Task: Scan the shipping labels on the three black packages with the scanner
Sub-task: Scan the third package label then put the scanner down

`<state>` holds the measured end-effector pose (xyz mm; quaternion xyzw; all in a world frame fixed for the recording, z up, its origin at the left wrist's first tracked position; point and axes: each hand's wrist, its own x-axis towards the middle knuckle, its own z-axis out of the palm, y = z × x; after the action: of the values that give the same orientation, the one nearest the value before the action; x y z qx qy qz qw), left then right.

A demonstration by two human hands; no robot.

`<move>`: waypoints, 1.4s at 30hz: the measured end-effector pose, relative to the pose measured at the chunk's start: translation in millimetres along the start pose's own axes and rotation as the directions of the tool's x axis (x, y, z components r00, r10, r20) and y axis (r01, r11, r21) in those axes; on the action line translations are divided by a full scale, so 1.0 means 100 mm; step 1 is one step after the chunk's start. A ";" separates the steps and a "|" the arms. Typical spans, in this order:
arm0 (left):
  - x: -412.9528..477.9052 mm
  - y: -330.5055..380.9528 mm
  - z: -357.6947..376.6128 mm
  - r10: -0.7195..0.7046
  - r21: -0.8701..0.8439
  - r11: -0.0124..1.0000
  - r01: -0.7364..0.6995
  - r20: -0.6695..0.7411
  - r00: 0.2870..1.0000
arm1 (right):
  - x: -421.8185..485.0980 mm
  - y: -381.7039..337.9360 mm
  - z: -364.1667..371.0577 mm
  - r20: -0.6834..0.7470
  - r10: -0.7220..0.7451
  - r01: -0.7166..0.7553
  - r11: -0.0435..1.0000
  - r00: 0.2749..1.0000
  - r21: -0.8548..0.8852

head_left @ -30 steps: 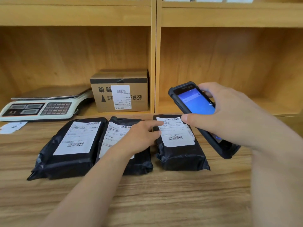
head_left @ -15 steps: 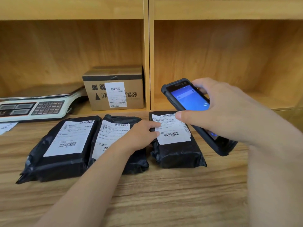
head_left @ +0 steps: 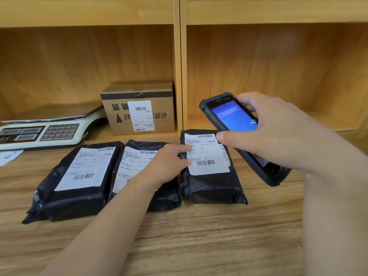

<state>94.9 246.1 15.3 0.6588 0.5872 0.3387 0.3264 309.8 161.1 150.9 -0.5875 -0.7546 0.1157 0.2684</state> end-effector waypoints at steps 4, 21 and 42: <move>-0.03 0.00 -0.09 0.017 -0.064 0.998 -0.020 -0.044 0.999 | 0.01 0.02 -0.02 -0.045 0.005 -0.004 1.000 0.999 0.025; -0.15 0.28 -0.37 0.228 0.160 0.968 -0.191 -0.258 0.939 | -0.11 0.10 0.01 -0.007 0.044 -0.045 0.991 0.999 -0.123; -0.25 0.39 -0.31 0.340 0.169 0.937 -0.307 -0.237 0.910 | -0.59 0.24 0.26 0.141 0.172 -0.146 0.972 0.975 -0.183</move>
<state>89.0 218.6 63.0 0.7158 0.5282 0.4341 0.1423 325.0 115.5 102.2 -0.6562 -0.7308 0.1173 0.1469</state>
